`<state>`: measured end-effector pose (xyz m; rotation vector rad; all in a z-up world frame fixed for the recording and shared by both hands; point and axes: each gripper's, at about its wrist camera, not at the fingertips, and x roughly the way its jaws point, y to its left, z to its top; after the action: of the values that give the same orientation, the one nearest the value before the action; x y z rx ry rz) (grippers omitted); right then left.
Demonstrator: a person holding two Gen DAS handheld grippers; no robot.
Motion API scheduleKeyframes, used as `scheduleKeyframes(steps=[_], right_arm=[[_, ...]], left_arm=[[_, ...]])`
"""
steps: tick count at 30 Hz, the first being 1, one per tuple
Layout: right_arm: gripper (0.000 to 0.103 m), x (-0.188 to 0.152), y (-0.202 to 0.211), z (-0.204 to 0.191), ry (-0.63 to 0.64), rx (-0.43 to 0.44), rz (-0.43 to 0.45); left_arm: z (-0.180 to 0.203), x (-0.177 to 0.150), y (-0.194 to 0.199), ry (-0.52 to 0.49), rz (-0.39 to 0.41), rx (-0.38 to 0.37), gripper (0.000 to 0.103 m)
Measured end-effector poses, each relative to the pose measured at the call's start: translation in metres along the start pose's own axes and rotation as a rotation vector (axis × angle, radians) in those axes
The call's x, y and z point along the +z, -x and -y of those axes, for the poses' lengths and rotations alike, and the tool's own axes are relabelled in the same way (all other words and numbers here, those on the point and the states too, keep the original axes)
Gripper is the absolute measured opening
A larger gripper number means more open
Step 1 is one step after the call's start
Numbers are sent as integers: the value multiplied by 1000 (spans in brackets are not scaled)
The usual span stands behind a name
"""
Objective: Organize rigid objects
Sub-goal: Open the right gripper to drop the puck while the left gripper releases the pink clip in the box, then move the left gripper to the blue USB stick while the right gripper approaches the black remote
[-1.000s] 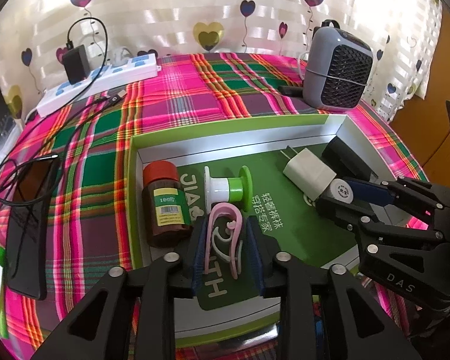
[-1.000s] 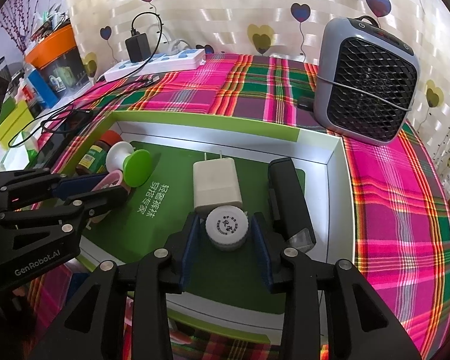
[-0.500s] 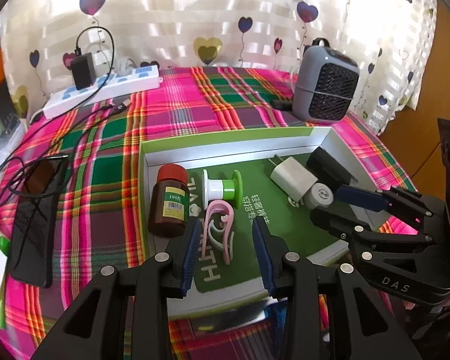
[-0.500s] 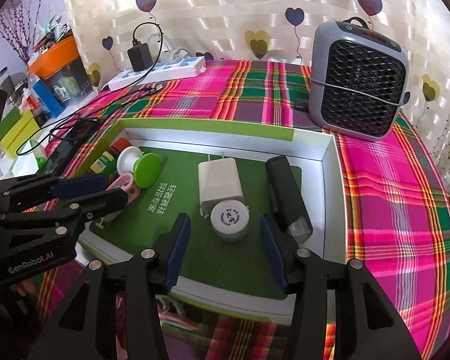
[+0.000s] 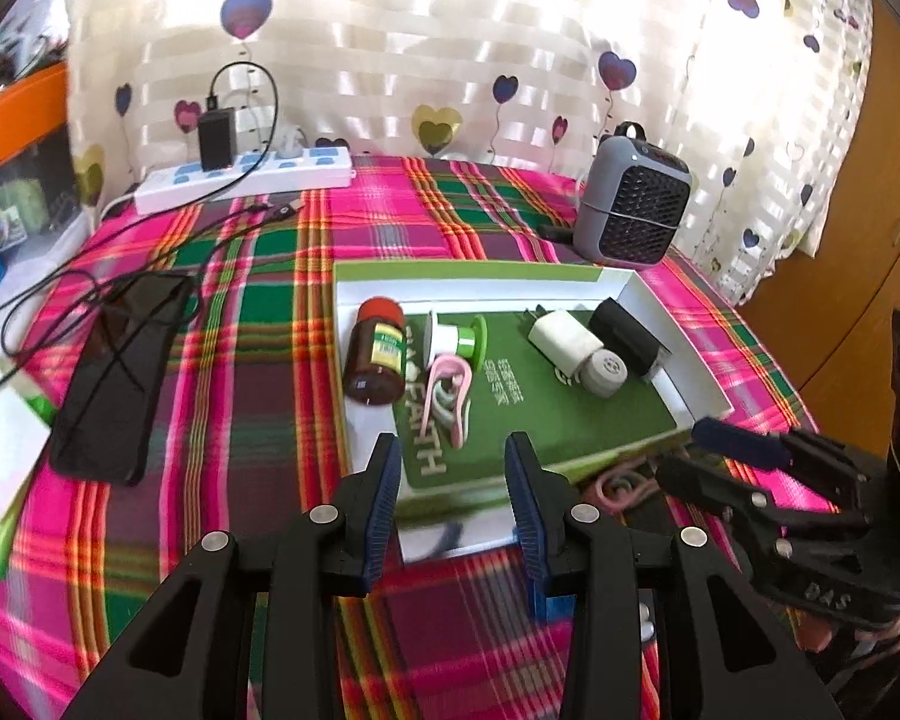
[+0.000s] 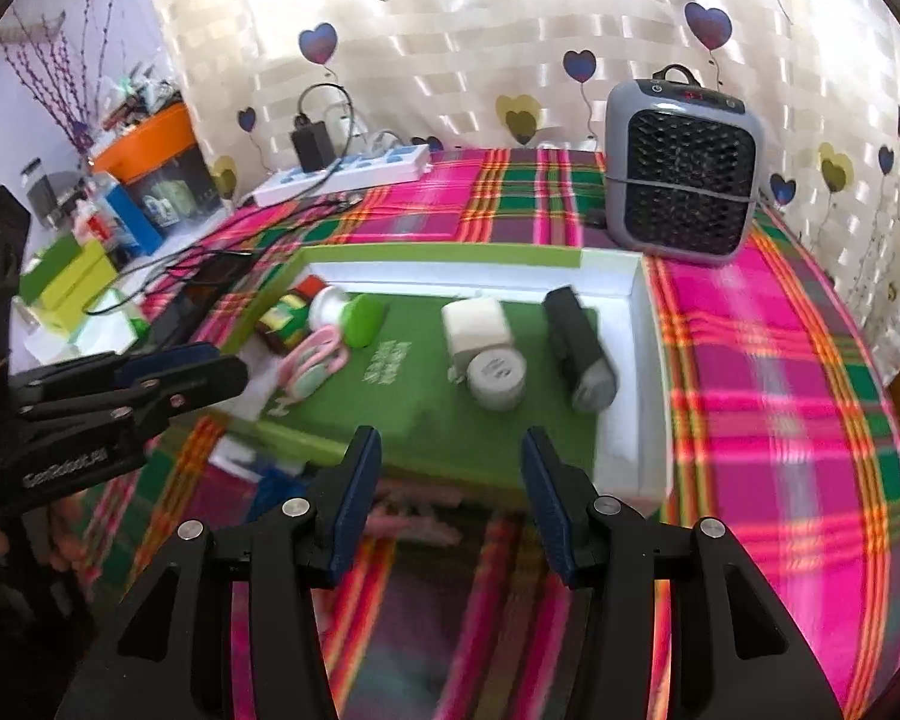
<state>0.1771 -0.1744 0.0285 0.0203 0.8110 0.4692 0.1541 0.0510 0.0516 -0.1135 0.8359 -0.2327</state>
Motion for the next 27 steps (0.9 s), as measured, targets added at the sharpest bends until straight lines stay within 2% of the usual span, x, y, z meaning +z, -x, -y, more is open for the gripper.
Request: scheduleKeyframes(steps=[5,12,27], right_arm=[[49,-20,10,-20,21,55,-6],[49,-40,9,-35,29,80,-33],[49,-50,-10,-48,51,58,-94]], left_arm=[[-2,-12,8,11,-4,-13,35],[-5,-27,20,28,2,-34,35],[-9,-41,23,39,-18,-78,35]])
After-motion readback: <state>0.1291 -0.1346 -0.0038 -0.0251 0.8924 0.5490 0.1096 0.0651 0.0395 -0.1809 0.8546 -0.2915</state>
